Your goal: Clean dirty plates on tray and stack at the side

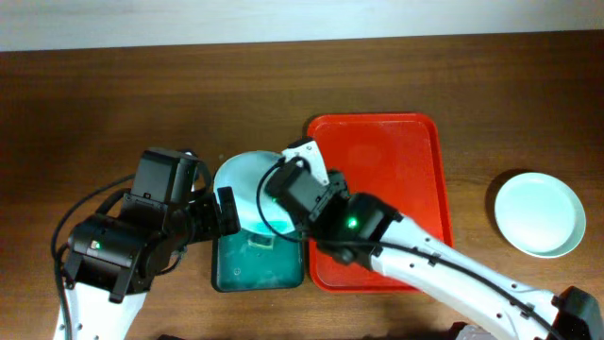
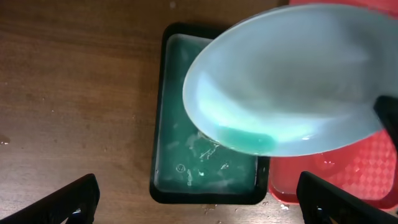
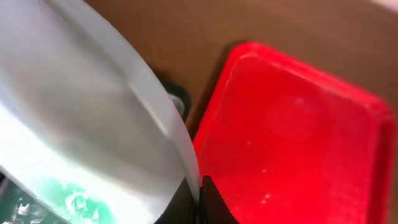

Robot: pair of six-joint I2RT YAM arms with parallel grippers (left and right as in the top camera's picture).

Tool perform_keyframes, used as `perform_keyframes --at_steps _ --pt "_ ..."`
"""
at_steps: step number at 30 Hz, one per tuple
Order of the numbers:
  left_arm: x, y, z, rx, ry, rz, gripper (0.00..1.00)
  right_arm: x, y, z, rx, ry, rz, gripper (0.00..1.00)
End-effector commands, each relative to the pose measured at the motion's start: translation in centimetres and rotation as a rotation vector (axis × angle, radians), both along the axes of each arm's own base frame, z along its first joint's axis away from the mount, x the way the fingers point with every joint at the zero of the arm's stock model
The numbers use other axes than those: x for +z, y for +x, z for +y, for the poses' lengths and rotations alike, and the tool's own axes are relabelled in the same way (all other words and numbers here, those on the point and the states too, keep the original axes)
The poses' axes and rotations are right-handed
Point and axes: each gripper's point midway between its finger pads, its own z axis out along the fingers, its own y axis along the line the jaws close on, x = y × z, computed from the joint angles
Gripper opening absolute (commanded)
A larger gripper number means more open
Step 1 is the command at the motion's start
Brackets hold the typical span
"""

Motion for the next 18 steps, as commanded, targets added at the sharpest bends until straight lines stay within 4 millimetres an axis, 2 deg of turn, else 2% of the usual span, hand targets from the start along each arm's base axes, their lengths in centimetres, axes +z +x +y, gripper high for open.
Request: perform_keyframes --at_steps 1,5,9,14,18 --pt "0.4 0.1 0.2 -0.004 0.008 -0.015 0.99 4.1 0.4 -1.0 -0.073 -0.122 -0.228 0.04" --pt "0.4 0.1 0.2 -0.004 0.008 -0.015 0.99 5.8 -0.9 -0.6 -0.072 -0.154 -0.321 0.04" --pt "0.4 0.1 0.2 -0.004 0.008 -0.015 0.99 7.1 -1.3 -1.1 -0.08 -0.146 -0.352 0.04" --pt "0.4 0.1 0.2 -0.004 0.008 -0.015 0.99 9.7 -1.9 -2.3 -0.097 -0.083 -0.389 0.04" --pt "0.4 0.1 0.2 -0.004 0.008 -0.015 0.99 10.7 -2.0 -2.8 -0.104 -0.156 -0.455 0.04"
